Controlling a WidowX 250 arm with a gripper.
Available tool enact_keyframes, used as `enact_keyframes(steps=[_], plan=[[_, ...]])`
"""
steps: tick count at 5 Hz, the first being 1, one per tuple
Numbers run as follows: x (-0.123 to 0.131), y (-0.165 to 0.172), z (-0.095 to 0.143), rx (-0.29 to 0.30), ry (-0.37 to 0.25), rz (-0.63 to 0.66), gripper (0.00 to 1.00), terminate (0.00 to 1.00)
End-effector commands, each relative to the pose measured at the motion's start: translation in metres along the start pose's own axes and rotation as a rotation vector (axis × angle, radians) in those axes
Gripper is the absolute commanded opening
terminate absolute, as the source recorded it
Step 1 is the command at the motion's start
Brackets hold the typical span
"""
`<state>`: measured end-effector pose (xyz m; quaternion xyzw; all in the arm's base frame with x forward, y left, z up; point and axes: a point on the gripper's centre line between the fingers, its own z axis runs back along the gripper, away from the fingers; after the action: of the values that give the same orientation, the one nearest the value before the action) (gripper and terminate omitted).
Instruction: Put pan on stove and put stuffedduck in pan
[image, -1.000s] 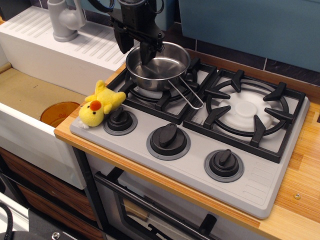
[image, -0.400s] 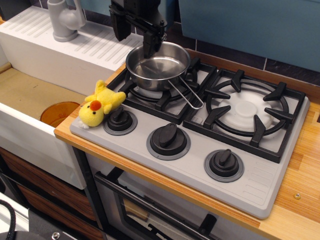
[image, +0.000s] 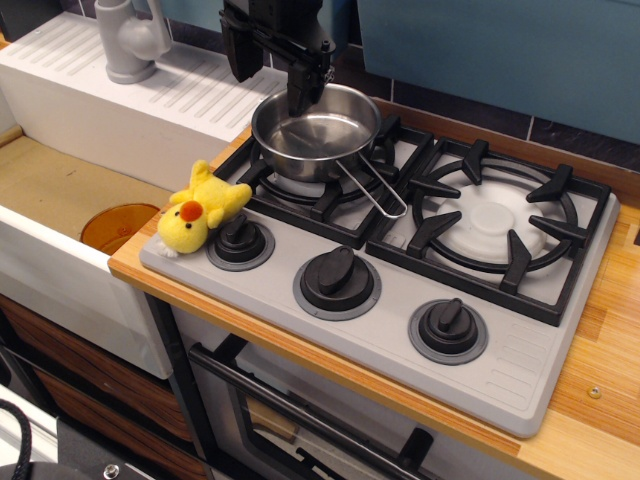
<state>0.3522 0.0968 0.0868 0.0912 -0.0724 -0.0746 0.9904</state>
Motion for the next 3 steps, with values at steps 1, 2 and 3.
enact_keyframes(steps=[1,2,3], plan=[[-0.016,0.011,0.04,0.024,-0.095,0.041,1.0,0.0],[-0.039,0.01,0.037,0.047,-0.144,0.067,1.0,0.0],[-0.059,0.014,0.024,0.047,-0.182,0.069,1.0,0.0]])
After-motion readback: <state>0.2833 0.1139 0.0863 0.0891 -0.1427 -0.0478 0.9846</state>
